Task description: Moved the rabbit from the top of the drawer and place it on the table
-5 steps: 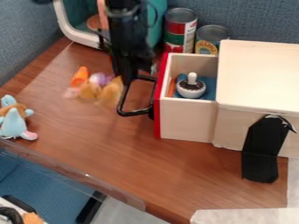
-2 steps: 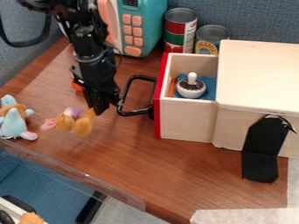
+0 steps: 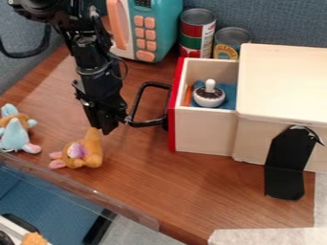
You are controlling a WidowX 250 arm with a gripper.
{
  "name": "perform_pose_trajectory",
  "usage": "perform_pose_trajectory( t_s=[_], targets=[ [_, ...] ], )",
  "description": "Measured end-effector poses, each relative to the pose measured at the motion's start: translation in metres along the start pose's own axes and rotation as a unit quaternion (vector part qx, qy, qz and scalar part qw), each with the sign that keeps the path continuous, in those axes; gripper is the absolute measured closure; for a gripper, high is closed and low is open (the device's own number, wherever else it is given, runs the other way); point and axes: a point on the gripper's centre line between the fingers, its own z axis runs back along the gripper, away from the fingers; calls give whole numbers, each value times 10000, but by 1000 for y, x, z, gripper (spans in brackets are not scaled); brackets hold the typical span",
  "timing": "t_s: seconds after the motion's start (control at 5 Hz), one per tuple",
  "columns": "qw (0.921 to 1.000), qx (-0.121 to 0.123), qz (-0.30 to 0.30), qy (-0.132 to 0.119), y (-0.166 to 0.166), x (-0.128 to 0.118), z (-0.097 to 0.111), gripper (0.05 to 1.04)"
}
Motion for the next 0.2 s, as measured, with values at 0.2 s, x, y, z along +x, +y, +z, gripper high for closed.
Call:
perform_pose_trajectory(
  t_s=[0.2],
  targets=[
    [9999, -64, -13, 96, -4, -5, 18, 297]
  ],
)
